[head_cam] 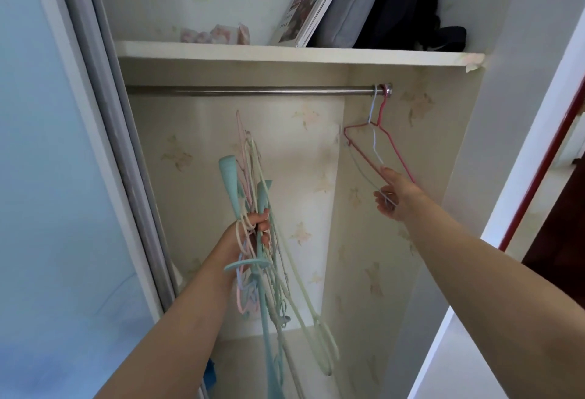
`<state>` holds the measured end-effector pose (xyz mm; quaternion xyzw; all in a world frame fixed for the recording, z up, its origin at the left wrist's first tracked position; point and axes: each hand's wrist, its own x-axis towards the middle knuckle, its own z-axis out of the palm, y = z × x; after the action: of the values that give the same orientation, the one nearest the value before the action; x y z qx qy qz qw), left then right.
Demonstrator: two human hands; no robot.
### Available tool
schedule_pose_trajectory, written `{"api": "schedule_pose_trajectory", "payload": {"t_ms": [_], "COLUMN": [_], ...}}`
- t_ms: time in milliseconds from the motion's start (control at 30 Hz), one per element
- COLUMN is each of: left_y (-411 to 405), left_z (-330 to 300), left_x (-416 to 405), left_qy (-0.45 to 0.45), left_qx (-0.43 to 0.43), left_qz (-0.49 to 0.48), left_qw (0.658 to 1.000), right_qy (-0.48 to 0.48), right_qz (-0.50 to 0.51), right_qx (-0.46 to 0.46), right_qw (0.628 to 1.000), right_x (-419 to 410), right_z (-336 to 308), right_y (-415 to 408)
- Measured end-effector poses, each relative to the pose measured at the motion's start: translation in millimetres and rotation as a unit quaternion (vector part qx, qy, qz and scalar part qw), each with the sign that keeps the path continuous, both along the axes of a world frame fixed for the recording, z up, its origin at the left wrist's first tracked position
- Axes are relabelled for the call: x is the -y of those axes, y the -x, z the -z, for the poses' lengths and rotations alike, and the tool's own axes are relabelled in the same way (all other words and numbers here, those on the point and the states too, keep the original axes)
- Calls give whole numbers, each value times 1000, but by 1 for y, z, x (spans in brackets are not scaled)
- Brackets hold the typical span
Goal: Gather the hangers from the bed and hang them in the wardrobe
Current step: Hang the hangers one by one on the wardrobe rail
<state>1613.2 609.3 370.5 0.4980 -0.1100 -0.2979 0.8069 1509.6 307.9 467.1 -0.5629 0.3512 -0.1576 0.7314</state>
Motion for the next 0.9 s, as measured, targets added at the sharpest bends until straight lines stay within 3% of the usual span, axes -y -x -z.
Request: {"api": "schedule_pose_trajectory", "payload": {"t_ms": [67, 200, 300, 367, 433, 467, 533, 733, 900], "left_y": [14, 17, 22, 26, 28, 30, 28, 30, 32], "left_z": [-10, -5, -1, -2, -2, -2, 1, 12, 24], "left_x": [8, 21, 31, 37, 41, 42, 40, 26, 16], "left_qy": [17, 13, 14, 9, -1, -4, -3, 1, -32], "left_qx": [-8, -20, -38, -45, -40, -44, -47, -68, -59], "left_qz": [22, -34, -64, -91, -105, -103, -93, -29, -11], "left_qw": [1000, 999, 997, 995, 994, 994, 995, 997, 998], "right_qy": [-11, -86, -53, 12, 95, 131, 147, 14, 31], "right_qz": [20, 14, -130, -325, -475, -514, -543, -453, -478], "right_qx": [1, -49, -75, -89, -111, -120, -137, -125, -139], "right_qw": [1000, 995, 987, 941, 868, 839, 815, 882, 867], "right_x": [-6, -42, -74, -94, -109, -111, -110, -90, -74], "right_z": [3, 22, 30, 28, 24, 23, 26, 31, 17], "right_y": [1, 18, 42, 62, 80, 87, 95, 97, 106]}}
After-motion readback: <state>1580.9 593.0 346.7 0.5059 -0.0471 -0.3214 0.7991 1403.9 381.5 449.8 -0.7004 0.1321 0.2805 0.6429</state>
